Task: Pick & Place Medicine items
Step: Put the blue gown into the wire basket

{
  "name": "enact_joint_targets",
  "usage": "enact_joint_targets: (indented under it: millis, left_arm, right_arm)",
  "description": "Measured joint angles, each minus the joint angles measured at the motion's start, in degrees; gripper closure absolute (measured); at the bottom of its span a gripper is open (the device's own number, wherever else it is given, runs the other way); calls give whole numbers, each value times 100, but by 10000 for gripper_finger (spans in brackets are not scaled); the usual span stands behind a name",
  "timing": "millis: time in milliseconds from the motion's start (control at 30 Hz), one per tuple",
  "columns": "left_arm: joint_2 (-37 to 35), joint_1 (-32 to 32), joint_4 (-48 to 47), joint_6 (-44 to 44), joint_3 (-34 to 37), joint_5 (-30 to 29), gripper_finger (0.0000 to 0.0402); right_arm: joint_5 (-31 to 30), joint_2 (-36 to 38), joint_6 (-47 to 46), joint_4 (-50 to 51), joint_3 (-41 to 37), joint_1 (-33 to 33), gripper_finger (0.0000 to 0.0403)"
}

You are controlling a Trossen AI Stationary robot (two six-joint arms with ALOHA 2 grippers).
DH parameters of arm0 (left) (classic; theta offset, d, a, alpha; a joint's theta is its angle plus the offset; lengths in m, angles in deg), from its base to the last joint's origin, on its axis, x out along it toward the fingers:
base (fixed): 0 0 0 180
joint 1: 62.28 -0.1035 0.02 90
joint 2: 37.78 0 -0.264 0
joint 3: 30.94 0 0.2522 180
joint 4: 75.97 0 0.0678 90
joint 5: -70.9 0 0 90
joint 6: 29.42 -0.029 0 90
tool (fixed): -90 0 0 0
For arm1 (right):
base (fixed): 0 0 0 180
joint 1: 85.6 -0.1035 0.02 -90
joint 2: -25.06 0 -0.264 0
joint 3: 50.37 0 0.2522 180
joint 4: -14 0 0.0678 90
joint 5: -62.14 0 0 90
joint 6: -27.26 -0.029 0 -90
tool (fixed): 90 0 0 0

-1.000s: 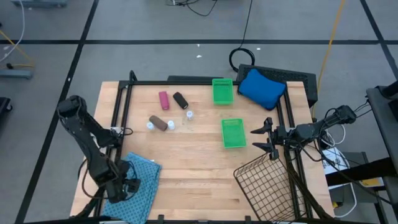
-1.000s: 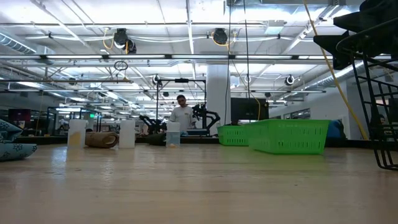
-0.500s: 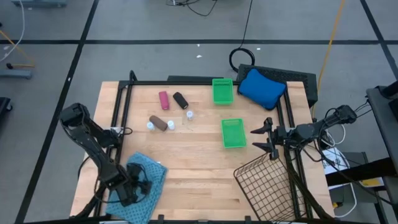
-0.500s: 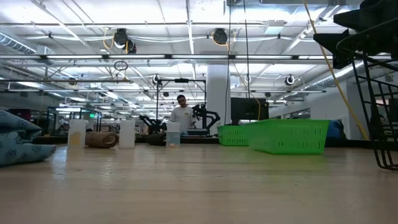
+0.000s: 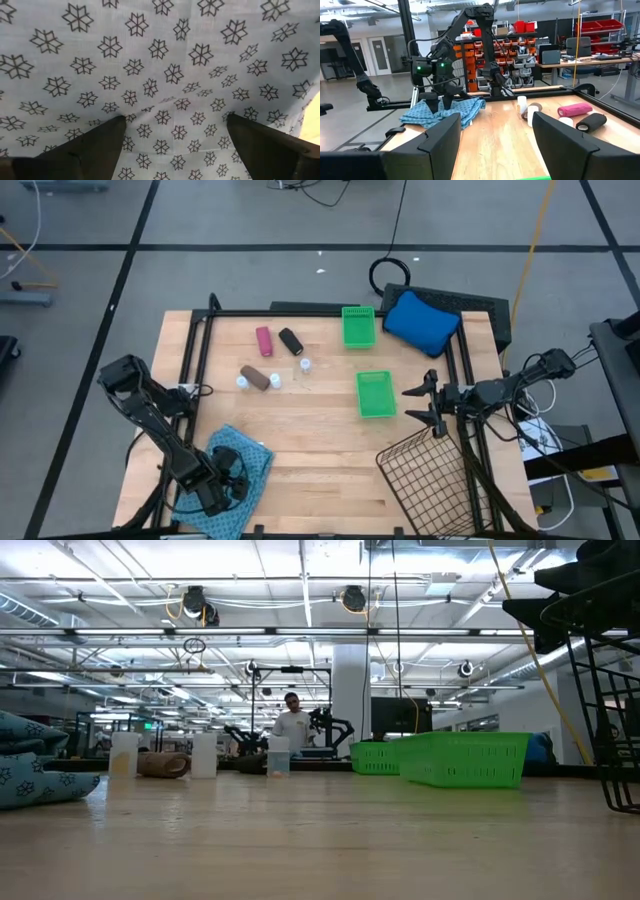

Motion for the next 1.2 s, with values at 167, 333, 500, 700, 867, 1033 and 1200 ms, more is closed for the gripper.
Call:
enact_joint_targets:
  millis: [167,333,500,700,867,1033,1200]
  left_arm:
    - [-21,-155,3,-601,18,208,82]
    - [-15,-309,-39,-1010,43,99,224]
    - [36,-336,13,-1065,80,-994,349]
    - [68,-500,84,-1323,114,-2002,392]
    - [48,-851,162,-1847,125,-2594,396]
    - [-323,-1087,468,-2640,129,-2997,396]
    - [-879,-1115,746,-3369,62,-3421,396]
  right_arm:
    - [1,0,1,-14,-1,1,165]
    - [2,0,0,-14,0,-1,165]
    - [2,0,0,-14,-2,0,165]
    - [2,0,0,-14,0,0,165]
    - [2,0,0,-14,0,1,165]
    - [2,0,0,-14,0,0,165]
    - [2,0,0,-11,0,-1,165]
